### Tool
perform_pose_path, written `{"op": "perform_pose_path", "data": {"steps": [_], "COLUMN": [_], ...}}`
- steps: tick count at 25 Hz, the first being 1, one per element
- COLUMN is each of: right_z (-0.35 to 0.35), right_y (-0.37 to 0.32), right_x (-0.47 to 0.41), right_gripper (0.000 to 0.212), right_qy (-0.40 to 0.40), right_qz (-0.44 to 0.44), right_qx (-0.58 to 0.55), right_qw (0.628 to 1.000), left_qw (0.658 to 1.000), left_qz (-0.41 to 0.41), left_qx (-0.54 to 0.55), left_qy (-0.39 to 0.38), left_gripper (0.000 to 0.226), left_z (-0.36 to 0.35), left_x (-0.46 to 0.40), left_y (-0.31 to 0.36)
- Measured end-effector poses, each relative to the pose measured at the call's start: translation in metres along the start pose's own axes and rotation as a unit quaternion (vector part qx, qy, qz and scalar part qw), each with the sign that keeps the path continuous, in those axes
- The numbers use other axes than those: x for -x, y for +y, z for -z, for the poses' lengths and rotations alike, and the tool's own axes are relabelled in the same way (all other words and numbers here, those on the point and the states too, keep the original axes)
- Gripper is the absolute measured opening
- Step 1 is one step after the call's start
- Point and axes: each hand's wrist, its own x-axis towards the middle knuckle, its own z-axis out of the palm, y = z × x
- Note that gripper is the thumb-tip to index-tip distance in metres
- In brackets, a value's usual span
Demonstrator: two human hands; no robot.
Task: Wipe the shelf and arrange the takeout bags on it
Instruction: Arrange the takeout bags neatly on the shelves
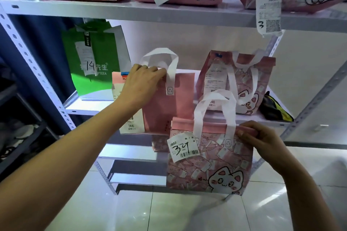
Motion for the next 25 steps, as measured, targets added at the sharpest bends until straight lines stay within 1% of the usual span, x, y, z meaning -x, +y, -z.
{"op": "perform_pose_path", "data": {"steps": [2,5,8,10,14,19,23,25], "right_z": [0.000,0.001,-0.001,-0.004,-0.015,-0.028,-0.033,-0.035], "right_y": [0.006,0.011,0.012,0.012,0.013,0.009,0.005,0.005], "right_x": [0.004,0.005,0.004,0.003,0.000,-0.006,-0.009,-0.011], "right_gripper": [0.020,0.018,0.020,0.020,0.011,0.021,0.018,0.015], "right_qy": [-0.009,-0.022,-0.029,-0.044,-0.068,-0.071,-0.078,-0.081], "right_qz": [-0.001,0.002,0.001,-0.004,-0.006,-0.005,-0.009,-0.019], "right_qx": [-0.002,0.001,-0.001,0.003,0.006,-0.002,0.004,0.002], "right_qw": [1.000,1.000,1.000,0.999,0.998,0.997,0.997,0.997], "left_qw": [1.000,0.999,0.999,0.999,0.999,0.999,0.997,0.997], "left_qz": [0.006,0.007,0.010,0.014,0.034,0.051,0.071,0.072], "left_qx": [-0.005,-0.001,-0.001,0.001,0.008,0.012,0.022,0.007], "left_qy": [0.004,0.031,0.047,0.035,0.013,-0.002,-0.021,-0.033], "left_gripper": [0.014,0.010,0.008,0.008,0.013,0.017,0.020,0.022], "left_z": [0.001,0.006,0.014,0.016,0.015,0.015,0.016,0.012], "left_x": [0.016,0.037,0.056,0.070,0.101,0.130,0.150,0.164], "left_y": [0.003,0.005,0.001,-0.002,-0.010,-0.016,-0.034,-0.043]}}
